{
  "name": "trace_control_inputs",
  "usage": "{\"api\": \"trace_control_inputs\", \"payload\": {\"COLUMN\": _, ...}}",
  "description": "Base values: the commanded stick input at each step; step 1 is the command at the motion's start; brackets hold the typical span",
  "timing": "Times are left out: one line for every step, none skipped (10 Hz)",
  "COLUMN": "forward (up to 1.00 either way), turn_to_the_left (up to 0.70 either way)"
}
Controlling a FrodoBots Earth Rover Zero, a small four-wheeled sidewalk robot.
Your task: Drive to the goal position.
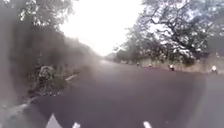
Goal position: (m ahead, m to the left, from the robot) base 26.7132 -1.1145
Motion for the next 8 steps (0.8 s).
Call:
{"api": "trace_control_inputs", "payload": {"forward": 0.7, "turn_to_the_left": 0.0}}
{"api": "trace_control_inputs", "payload": {"forward": 0.7, "turn_to_the_left": 0.0}}
{"api": "trace_control_inputs", "payload": {"forward": 0.7, "turn_to_the_left": 0.0}}
{"api": "trace_control_inputs", "payload": {"forward": 0.7, "turn_to_the_left": 0.0}}
{"api": "trace_control_inputs", "payload": {"forward": 0.7, "turn_to_the_left": 0.0}}
{"api": "trace_control_inputs", "payload": {"forward": 0.7, "turn_to_the_left": 0.0}}
{"api": "trace_control_inputs", "payload": {"forward": 0.7, "turn_to_the_left": 0.0}}
{"api": "trace_control_inputs", "payload": {"forward": 0.7, "turn_to_the_left": 0.0}}
